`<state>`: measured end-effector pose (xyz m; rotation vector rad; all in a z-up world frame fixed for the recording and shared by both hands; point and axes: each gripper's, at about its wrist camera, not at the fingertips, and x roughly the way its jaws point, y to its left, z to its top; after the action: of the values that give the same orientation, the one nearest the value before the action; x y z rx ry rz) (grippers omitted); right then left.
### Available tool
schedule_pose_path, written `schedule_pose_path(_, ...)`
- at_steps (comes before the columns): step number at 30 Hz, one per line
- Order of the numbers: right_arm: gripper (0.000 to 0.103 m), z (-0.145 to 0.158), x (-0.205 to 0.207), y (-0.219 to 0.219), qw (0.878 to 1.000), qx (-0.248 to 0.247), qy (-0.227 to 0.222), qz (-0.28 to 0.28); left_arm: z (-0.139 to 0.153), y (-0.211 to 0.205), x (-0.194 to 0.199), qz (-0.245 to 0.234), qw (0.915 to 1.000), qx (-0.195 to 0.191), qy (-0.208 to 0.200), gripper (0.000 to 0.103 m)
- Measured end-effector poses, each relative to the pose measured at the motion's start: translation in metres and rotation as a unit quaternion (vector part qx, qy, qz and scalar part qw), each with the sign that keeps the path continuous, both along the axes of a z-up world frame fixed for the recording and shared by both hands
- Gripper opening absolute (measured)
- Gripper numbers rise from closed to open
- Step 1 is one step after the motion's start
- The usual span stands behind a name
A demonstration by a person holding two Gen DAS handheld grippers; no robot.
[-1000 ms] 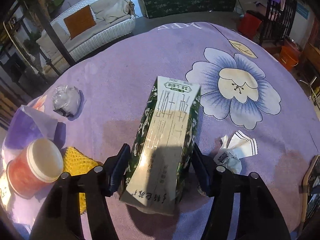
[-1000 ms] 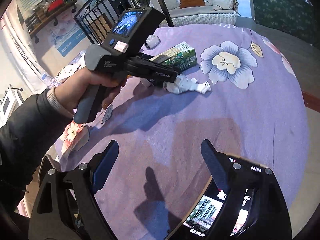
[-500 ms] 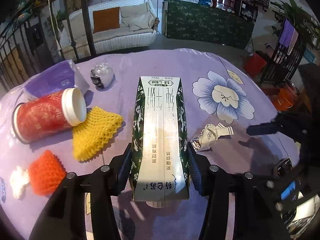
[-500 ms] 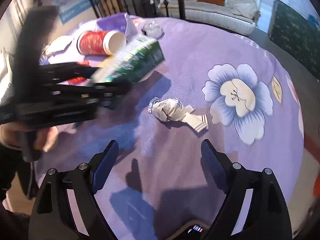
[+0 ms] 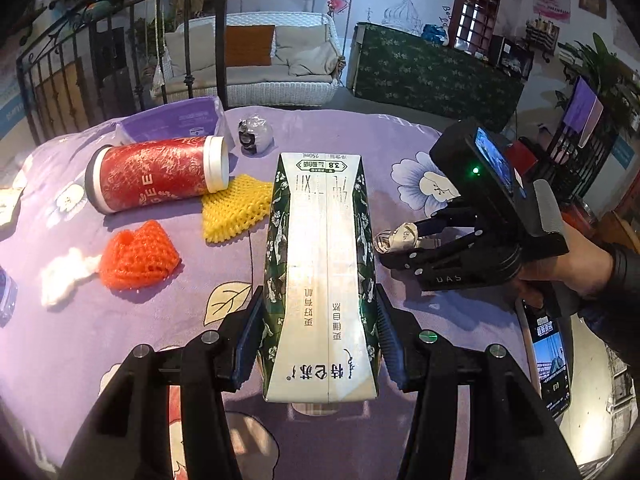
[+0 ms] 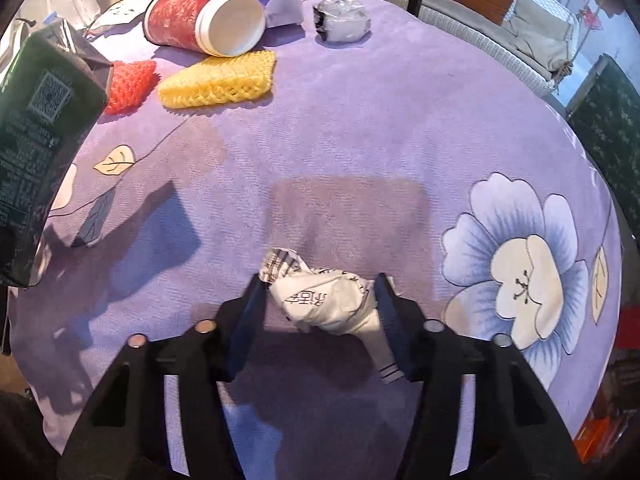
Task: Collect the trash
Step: 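Grasp the crumpled white paper with the right gripper while the left gripper holds the carton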
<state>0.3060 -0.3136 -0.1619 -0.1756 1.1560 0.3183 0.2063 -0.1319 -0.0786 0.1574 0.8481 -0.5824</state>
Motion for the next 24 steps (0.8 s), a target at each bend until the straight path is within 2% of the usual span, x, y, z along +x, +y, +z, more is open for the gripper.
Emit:
schedule_pose_path(6, 0.035, 0.005, -0.021, 0.011, 1.0, -0.006, -0.013, -0.002, -0.003, 0.013, -0.008, 0.013, 0.9998, -0.007, 0.009, 0.05)
schedule_pose_path(15, 0.034, 0.031, -0.041, 0.018, 0.998, 0.017, -0.049, -0.019, 0.004, 0.033, -0.026, 0.028, 0.9995, -0.016, -0.003, 0.05)
schedule_pose_path(24, 0.034, 0.073, -0.093, 0.06, 0.993, 0.054, -0.102, 0.001, 0.016, 0.066, -0.054, 0.052, 0.998, -0.032, -0.013, 0.05)
